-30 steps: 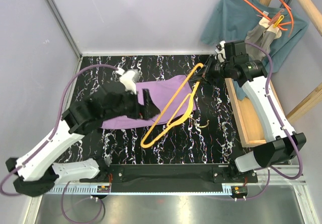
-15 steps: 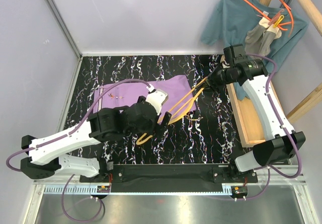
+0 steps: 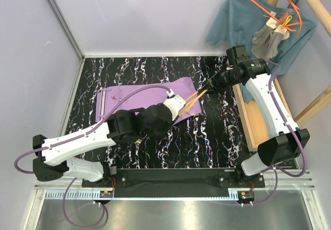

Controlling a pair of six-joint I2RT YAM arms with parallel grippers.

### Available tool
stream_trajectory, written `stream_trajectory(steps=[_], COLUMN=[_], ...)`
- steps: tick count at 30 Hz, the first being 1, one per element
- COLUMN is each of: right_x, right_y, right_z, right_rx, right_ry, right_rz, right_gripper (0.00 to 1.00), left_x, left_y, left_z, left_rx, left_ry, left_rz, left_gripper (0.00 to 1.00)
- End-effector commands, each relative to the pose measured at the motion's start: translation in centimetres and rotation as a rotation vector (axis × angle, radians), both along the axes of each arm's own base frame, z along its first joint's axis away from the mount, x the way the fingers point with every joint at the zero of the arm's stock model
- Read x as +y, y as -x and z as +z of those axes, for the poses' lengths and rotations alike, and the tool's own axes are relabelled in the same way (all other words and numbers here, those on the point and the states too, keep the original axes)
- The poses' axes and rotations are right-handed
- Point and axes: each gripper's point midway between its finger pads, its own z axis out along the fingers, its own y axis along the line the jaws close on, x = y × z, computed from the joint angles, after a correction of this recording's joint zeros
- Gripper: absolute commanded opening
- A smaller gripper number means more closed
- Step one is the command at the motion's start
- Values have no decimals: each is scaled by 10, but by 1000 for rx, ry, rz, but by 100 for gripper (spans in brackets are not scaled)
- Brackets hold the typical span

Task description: Place the trousers on the hanger

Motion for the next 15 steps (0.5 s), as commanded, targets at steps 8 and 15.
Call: stream_trajectory(steps=[8,15], right_x=[13,-1], right_y=[-19,-44], right_z=[12,10], right_rx=[-120,-214], right_ry=[-29,30], right_rz=[58,163], right_gripper=[56,100], left_x=[36,77], left_y=[-50,-76], left_z=[18,12], left_rx=[-13,34], left_ry=[108,156], left_rz=[140,285], left_gripper=[0,0])
